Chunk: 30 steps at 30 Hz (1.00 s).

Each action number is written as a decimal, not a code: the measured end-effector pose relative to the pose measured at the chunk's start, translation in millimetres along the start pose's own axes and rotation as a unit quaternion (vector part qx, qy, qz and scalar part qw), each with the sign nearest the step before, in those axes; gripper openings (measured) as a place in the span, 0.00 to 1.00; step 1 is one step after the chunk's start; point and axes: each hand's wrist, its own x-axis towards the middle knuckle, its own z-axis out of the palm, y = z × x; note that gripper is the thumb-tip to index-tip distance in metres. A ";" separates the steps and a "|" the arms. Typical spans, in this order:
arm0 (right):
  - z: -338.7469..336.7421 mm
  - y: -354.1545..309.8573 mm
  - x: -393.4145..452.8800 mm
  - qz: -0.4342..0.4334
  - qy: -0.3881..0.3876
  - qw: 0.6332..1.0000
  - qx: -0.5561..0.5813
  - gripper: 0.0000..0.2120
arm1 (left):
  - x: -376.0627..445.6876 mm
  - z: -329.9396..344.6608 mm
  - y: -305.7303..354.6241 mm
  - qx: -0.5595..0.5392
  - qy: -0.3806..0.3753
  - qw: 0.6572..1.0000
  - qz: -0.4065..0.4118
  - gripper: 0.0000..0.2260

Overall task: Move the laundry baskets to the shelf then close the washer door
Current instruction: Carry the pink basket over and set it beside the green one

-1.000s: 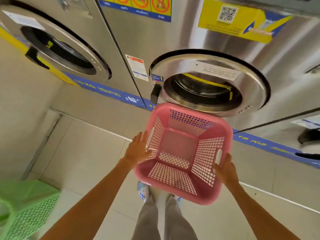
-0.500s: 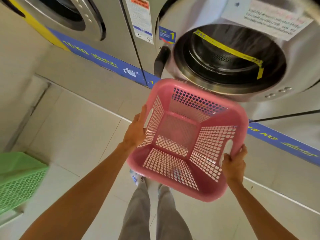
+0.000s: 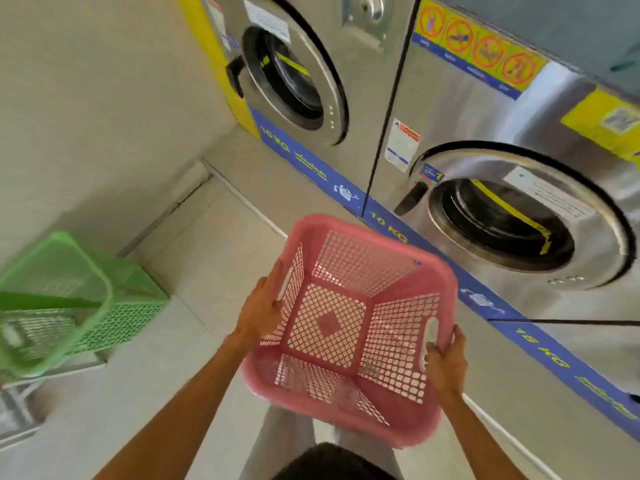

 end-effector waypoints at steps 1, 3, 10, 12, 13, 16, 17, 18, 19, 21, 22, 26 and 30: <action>5.6 -17.1 -10.9 -0.022 -0.014 1.000 -0.005 0.31 | -12.0 -19.2 -7.3 0.002 0.021 1.000 -0.012 0.37; 19.7 -53.7 -31.9 -0.065 -0.043 0.997 -0.004 0.29 | -35.0 -56.8 -25.3 -0.005 0.061 0.998 -0.034 0.37; 79.0 -196.4 -119.2 -0.256 -0.142 0.956 -0.012 0.23 | -93.1 -172.2 -117.6 -0.066 0.170 0.977 -0.109 0.42; 102.1 -231.3 -144.0 -0.289 -0.152 0.945 -0.007 0.24 | -103.2 -201.6 -143.2 -0.073 0.192 0.972 -0.116 0.43; 114.4 -247.4 -156.3 -0.309 -0.157 0.938 -0.013 0.23 | -109.2 -215.0 -154.5 -0.086 0.201 0.968 -0.124 0.43; 153.9 -286.3 -182.9 -0.352 -0.181 0.918 -0.033 0.22 | -124.4 -247.7 -185.3 -0.103 0.231 0.957 -0.144 0.43; 166.7 -297.0 -191.2 -0.364 -0.188 0.911 -0.039 0.23 | -128.5 -256.1 -196.0 -0.111 0.242 0.952 -0.152 0.42; 180.1 -305.9 -196.0 -0.372 -0.192 0.907 -0.049 0.25 | -132.3 -263.4 -206.7 -0.127 0.251 0.946 -0.158 0.42; 193.1 -314.7 -200.7 -0.383 -0.195 0.901 -0.060 0.26 | -134.7 -269.5 -219.1 -0.141 0.259 0.941 -0.166 0.42; 219.1 -331.1 -204.0 -0.390 -0.197 0.896 -0.082 0.28 | -135.1 -281.1 -243.0 -0.149 0.264 0.936 -0.179 0.42; 231.2 -338.6 -204.6 -0.394 -0.195 0.893 -0.094 0.30 | -133.4 -285.7 -254.1 -0.155 0.268 0.932 -0.188 0.41; 272.4 -373.5 -212.3 -0.412 -0.213 0.878 -0.115 0.32 | -124.3 -304.8 -282.3 -0.189 0.301 0.907 -0.227 0.36; 315.0 -413.6 -212.2 -0.435 -0.228 0.864 -0.115 0.28 | -99.5 -320.3 -315.4 -0.209 0.308 0.894 -0.251 0.36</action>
